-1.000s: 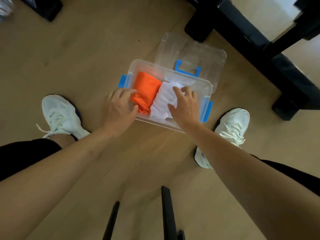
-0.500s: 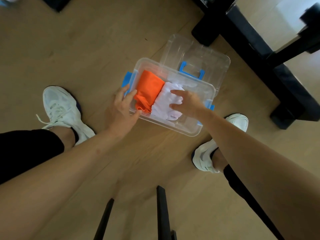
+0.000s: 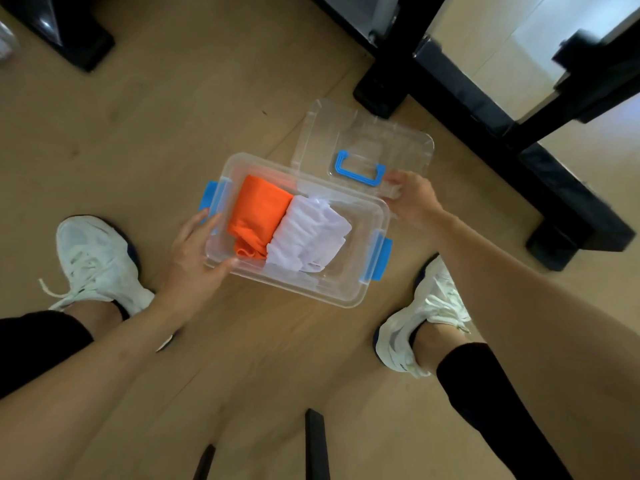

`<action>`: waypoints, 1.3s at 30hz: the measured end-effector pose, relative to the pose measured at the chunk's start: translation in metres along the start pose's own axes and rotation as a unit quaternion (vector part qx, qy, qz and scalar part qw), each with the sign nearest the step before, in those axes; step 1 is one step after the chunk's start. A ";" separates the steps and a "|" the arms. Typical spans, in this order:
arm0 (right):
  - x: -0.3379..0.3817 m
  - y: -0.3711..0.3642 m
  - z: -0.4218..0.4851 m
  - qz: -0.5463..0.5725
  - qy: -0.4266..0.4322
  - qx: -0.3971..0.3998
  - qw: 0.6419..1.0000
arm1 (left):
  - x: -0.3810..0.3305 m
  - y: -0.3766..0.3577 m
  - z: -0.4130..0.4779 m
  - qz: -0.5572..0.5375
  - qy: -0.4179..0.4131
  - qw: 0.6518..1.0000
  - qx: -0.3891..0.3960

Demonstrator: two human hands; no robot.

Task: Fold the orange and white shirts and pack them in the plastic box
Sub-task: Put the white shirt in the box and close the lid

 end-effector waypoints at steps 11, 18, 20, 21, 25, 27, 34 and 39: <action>-0.001 -0.044 0.022 -0.279 0.122 0.023 0.952 | 0.013 0.026 0.007 0.039 0.001 0.998 0.040; 0.002 -0.049 0.031 -0.320 0.156 -0.007 0.935 | 0.016 0.033 0.012 0.053 -0.022 0.996 0.071; 0.004 -0.048 0.033 -0.320 0.160 -0.007 0.934 | 0.016 0.035 0.013 0.054 -0.024 0.995 0.078; 0.005 -0.048 0.033 -0.316 0.158 -0.009 0.936 | 0.016 0.035 0.013 0.055 -0.025 0.995 0.079; 0.011 -0.039 0.028 -0.262 0.140 -0.019 0.955 | 0.016 0.035 0.013 0.044 -0.021 0.996 0.077; 0.017 -0.030 0.021 -0.209 0.125 -0.009 0.970 | 0.016 0.034 0.013 0.034 -0.010 0.996 0.084; 0.042 0.006 -0.025 -0.040 0.120 -0.057 0.990 | 0.007 0.027 -0.003 -0.011 -0.001 0.994 0.104; 0.066 0.012 -0.088 0.042 0.154 -0.070 0.985 | -0.001 0.023 -0.020 -0.119 0.033 0.986 0.113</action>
Point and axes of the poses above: each hand's wrist, its own z-axis towards the middle knuckle, its own y-axis out of the back of the hand, x = y × z, the point moved 2 cm from there along z, towards the middle knuckle, and after that the axes turned 14 degrees about z, right-handed, at the moved point
